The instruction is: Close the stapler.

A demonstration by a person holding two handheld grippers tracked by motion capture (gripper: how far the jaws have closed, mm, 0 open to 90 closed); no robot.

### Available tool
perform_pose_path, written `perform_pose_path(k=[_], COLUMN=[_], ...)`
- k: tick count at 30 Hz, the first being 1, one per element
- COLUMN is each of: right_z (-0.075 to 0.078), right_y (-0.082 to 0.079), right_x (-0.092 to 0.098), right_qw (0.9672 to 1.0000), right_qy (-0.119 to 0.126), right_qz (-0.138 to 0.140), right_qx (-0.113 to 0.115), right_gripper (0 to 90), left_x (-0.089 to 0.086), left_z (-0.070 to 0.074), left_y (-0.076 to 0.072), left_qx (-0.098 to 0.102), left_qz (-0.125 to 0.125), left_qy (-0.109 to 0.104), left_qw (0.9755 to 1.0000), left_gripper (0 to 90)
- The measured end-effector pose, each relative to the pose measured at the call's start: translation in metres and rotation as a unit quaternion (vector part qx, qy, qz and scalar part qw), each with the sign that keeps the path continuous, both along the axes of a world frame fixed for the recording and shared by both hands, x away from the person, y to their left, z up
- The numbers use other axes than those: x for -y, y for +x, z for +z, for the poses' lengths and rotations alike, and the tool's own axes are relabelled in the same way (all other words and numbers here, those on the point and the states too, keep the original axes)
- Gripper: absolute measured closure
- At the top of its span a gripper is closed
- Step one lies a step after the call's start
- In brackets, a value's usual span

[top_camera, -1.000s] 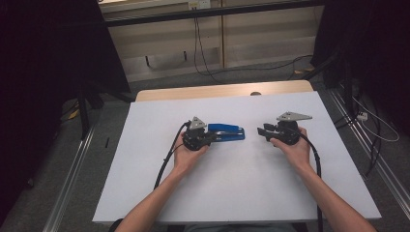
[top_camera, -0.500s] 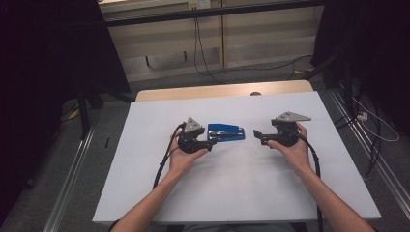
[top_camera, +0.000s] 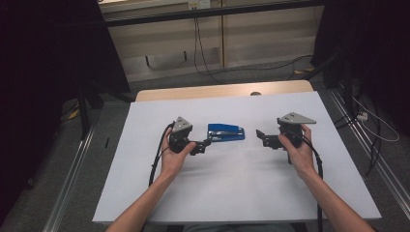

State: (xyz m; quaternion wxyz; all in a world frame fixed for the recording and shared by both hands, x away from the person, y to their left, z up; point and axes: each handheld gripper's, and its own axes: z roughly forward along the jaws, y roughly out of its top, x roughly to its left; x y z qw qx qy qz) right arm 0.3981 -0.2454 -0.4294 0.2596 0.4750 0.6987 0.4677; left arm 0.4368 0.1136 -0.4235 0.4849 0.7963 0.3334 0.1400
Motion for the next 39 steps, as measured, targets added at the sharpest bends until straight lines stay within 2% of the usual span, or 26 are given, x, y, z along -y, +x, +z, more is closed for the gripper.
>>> perform_pose_path(k=[3, 6, 8, 10, 13, 15, 18, 20, 22, 25, 27, 28, 33, 35, 39], right_z=[0.001, 0.001, 0.0, 0.0, 0.003, 0.004, 0.005, 0.004, 0.004, 0.006, 0.008, 0.008, 0.01, 0.01, 0.009], right_y=[-0.003, -0.008, -0.011, -0.015, -0.021, -0.026, -0.035, -0.04, -0.044, -0.05, -0.054, -0.056, -0.066, -0.069, -0.077], right_x=[0.001, 0.0, -0.001, -0.002, -0.004, -0.004, -0.003, -0.001, 0.0, 0.003, 0.005, 0.006, 0.013, 0.016, 0.022], right_qw=[1.0, 1.0, 1.0, 0.9999, 0.9998, 0.9997, 0.9997, 0.9996, 0.9995, 0.9993, 0.999, 0.9989, 0.9986, 0.9985, 0.9981], right_qy=[0.007, -0.002, -0.001, -0.001, 0.004, 0.003, 0.006, 0.005, 0.004, 0.011, 0.015, 0.015, 0.01, 0.01, 0.011], right_qz=[-0.006, -0.006, -0.007, -0.009, -0.013, -0.015, -0.016, -0.02, -0.023, -0.026, -0.028, -0.028, -0.036, -0.037, -0.046], right_qx=[0.002, 0.005, 0.003, 0.006, 0.012, 0.016, 0.016, 0.018, 0.019, 0.025, 0.031, 0.033, 0.037, 0.039, 0.04], right_gripper=[3.8, 4.0, 3.9, 3.9, 3.9, 3.9, 3.5, 3.5, 3.6, 3.6, 3.6, 3.6, 3.4, 3.4, 3.3], left_x=[-0.003, -0.006, -0.009, -0.012, -0.019, -0.023, -0.03, -0.035, -0.04, -0.046, -0.049, -0.051, -0.059, -0.061, -0.065], left_z=[0.003, 0.004, 0.004, 0.005, 0.01, 0.013, 0.014, 0.013, 0.014, 0.016, 0.017, 0.016, 0.018, 0.017, 0.016], left_y=[-0.004, -0.008, -0.011, -0.015, -0.021, -0.025, -0.029, -0.032, -0.036, -0.043, -0.047, -0.049, -0.059, -0.063, -0.069], left_qx=[0.009, 0.016, 0.016, 0.028, 0.039, 0.048, 0.042, 0.044, 0.051, 0.059, 0.067, 0.072, 0.071, 0.075, 0.076], left_qz=[0.001, 0.013, 0.011, 0.016, 0.025, 0.029, 0.034, 0.046, 0.056, 0.056, 0.061, 0.066, 0.071, 0.078, 0.076], left_qy=[-0.011, -0.003, -0.004, 0.005, -0.006, -0.002, -0.005, -0.002, -0.009, -0.014, 0.0, -0.005, -0.019, -0.015, -0.011], left_qw=[0.9999, 0.9998, 0.9998, 0.9995, 0.9989, 0.9984, 0.9985, 0.9979, 0.9971, 0.9966, 0.9959, 0.9952, 0.9948, 0.9941, 0.9942], left_gripper=[4.4, 4.8, 4.9, 5.0, 5.2, 5.2, 5.2, 5.2, 5.3, 5.3, 5.3, 5.3, 5.3, 5.3, 5.2])
